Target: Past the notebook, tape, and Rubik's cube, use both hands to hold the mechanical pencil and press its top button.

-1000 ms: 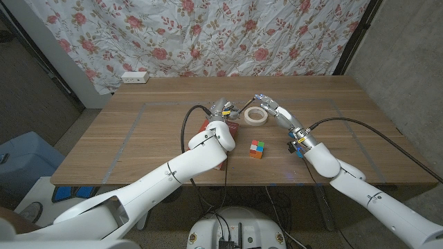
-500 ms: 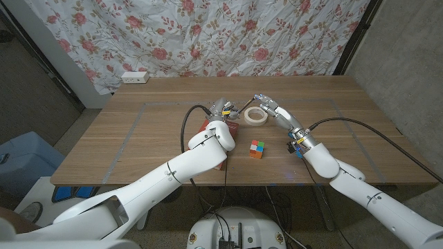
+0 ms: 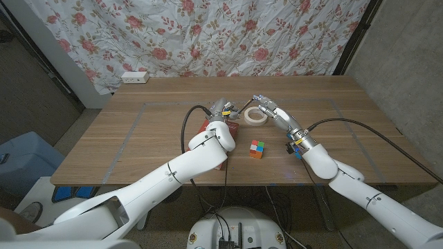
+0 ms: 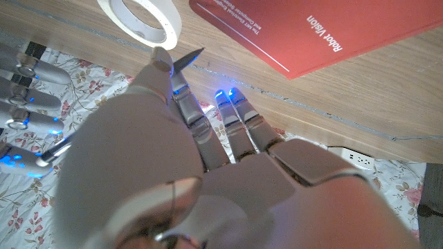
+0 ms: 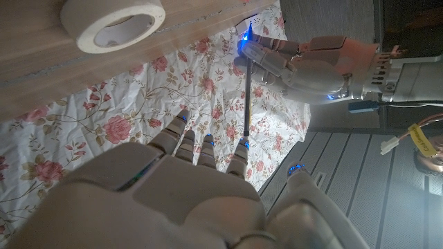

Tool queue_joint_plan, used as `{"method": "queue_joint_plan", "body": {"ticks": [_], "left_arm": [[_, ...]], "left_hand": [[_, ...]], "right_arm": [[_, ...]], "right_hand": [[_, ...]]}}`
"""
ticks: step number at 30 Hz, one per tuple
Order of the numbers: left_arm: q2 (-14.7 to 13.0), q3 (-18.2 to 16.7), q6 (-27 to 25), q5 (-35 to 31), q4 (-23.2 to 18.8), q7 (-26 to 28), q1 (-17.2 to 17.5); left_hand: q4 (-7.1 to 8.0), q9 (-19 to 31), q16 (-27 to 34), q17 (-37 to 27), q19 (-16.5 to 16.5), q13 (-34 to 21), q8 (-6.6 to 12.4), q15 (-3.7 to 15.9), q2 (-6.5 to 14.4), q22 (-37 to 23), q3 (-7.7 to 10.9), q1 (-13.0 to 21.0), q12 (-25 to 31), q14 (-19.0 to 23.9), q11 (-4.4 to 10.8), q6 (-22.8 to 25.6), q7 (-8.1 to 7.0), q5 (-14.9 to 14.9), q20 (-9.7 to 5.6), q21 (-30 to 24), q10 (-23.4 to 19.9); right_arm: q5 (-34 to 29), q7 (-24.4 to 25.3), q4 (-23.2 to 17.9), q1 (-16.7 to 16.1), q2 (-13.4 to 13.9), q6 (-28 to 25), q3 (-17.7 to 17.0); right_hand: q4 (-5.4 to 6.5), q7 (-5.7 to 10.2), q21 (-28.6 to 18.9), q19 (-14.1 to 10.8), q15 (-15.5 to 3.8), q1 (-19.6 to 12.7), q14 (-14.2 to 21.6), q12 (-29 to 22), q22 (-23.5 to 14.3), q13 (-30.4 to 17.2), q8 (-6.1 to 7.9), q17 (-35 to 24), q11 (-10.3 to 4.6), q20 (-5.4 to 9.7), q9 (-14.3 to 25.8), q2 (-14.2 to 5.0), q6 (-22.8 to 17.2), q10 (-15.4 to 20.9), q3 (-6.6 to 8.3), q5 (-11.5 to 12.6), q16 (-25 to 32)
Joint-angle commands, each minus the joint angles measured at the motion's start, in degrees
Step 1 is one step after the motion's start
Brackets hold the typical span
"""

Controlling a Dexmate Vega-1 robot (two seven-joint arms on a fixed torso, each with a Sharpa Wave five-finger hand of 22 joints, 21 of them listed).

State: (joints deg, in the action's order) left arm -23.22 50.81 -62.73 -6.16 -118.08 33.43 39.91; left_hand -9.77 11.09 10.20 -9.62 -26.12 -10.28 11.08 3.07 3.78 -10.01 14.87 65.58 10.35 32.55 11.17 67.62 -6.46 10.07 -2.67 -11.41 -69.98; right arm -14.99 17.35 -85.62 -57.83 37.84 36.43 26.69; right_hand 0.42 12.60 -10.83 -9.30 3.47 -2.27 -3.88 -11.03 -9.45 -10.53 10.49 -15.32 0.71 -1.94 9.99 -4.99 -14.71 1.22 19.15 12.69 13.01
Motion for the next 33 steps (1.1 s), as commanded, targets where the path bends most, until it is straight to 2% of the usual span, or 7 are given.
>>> {"method": "queue_joint_plan", "body": {"ticks": [1,16,33], "left_arm": [[0.23,-0.08,0.56,-0.02,0.55,0.1,-0.14],[0.31,0.0,0.54,-0.04,0.95,-0.21,-0.59],[-0.09,0.1,0.56,0.01,0.85,-0.66,-0.78]], "left_hand": [[0.33,0.05,0.09,-0.07,0.1,-0.2,0.53,9.56,0.47,-0.1,-0.1,0.14,0.41,0.52,1.54,0.17,0.3,0.34,-2.13,-0.21,-1.37],[0.29,0.04,0.08,-0.06,0.14,-0.2,0.57,9.62,0.51,-0.1,-0.12,0.25,0.42,0.51,1.55,0.27,0.29,0.35,-2.14,-0.19,-1.39],[0.31,0.04,0.08,-0.06,0.11,-0.2,0.53,9.6,0.5,-0.1,-0.21,0.22,0.43,0.51,1.51,0.17,0.19,0.34,-2.16,-0.21,-1.43]], "right_arm": [[-1.01,-0.27,-1.95,-0.57,0.78,-2.36,1.08],[-1.41,-0.13,-2.01,0.21,1.19,-3.03,2.04],[0.11,1.09,-1.7,-0.14,1.23,-2.21,0.92]], "right_hand": [[0.36,0.07,-0.19,-0.54,0.07,0.76,-0.08,-0.08,-0.23,-0.12,0.17,-0.2,0.06,-0.02,0.22,-1.99,-0.05,-0.22,0.05,0.17,0.22],[0.87,0.05,-0.12,-0.48,0.15,1.04,-0.17,-0.11,-0.23,-0.13,0.15,-0.38,0.06,-0.04,0.21,-1.96,-0.06,-0.17,-0.1,0.18,0.26],[1.19,0.05,-0.14,-0.61,0.06,1.14,0.07,-0.18,-0.23,-0.13,0.16,-0.48,0.0,-0.01,0.2,-1.84,-0.12,-0.01,-0.22,0.19,0.39]]}}
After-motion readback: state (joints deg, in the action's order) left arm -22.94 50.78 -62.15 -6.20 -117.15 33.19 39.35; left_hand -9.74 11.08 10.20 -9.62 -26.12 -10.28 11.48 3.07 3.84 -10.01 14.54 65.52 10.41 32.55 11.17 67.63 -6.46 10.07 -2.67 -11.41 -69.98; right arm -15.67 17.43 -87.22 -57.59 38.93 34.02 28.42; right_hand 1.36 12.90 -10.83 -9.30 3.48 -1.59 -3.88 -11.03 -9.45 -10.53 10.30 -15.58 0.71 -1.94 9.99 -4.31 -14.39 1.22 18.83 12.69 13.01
